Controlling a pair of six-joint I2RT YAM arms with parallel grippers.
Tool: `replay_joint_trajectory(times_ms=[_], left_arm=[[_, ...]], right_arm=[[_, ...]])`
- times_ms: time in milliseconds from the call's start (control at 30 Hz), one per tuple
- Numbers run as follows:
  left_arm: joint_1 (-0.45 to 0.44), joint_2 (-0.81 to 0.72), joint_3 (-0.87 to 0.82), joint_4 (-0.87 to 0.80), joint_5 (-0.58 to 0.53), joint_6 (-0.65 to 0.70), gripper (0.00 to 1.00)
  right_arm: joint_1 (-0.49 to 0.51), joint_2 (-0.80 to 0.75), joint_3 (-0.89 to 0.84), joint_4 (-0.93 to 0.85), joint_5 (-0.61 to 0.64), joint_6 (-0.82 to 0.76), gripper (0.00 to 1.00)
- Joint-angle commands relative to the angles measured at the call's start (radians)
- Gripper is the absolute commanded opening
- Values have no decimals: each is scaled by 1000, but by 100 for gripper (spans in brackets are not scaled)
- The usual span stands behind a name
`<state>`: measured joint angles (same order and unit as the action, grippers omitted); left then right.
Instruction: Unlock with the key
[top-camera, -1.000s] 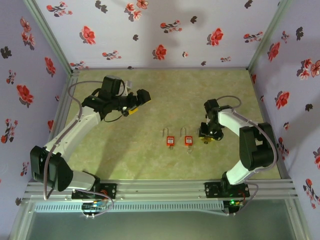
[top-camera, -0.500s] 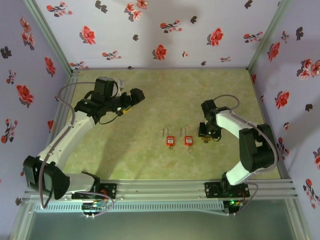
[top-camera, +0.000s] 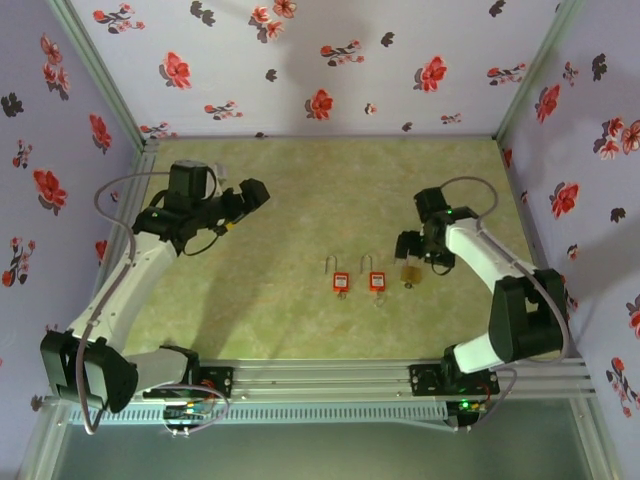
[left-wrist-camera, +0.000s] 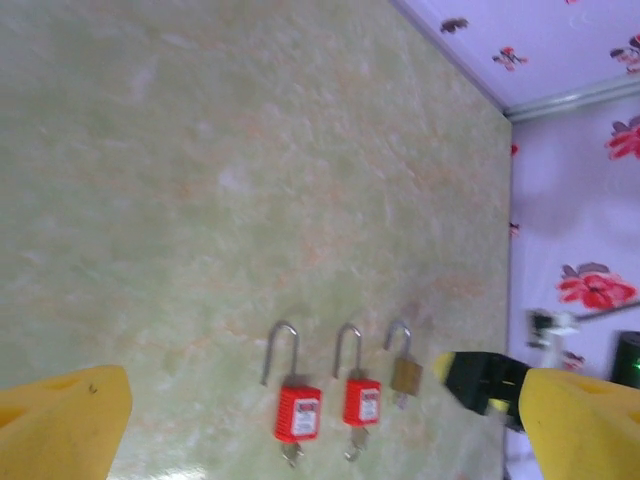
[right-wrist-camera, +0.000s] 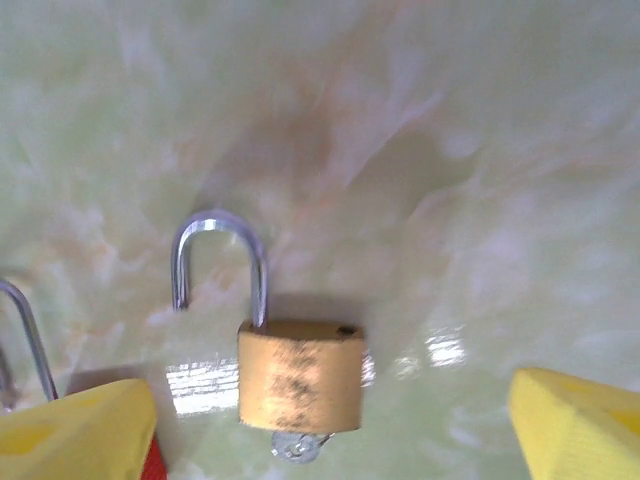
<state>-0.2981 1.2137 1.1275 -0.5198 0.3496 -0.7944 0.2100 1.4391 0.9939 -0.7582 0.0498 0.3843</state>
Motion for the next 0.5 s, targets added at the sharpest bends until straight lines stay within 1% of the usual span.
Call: replay_joint_trajectory(times_ms=[0, 67, 167, 233, 267, 300, 367, 433, 467], left_arm=[[30, -58, -61, 63, -145, 139, 100], [51, -89, -151, 168, -252, 223, 100], [94, -150, -364, 445, -383, 386, 100], [118, -176, -495, 635, -465, 515, 100], [130, -184, -562, 734, -509, 570, 100], [148, -183, -612, 815, -524, 619, 100], [192, -164, -666, 892, -528, 676, 100], [229, -127, -690, 916, -509, 697, 100], [241, -105, -709, 952, -484, 707, 100]], right_arm=[[-93, -100, 67, 61, 89, -19, 99], [-155, -133, 34, 182, 139, -47, 99], [-255, -137, -34, 380, 197, -72, 99], [-287, -153, -138, 577, 250, -119, 99], [-296, -167, -209, 716, 255, -160, 99], [-297, -177, -275, 857, 264, -218, 99], [-299, -173, -408, 1115, 278, -269, 99], [-305, -137, -463, 1233, 274, -266, 99], [-306, -120, -482, 1286, 250, -245, 99]])
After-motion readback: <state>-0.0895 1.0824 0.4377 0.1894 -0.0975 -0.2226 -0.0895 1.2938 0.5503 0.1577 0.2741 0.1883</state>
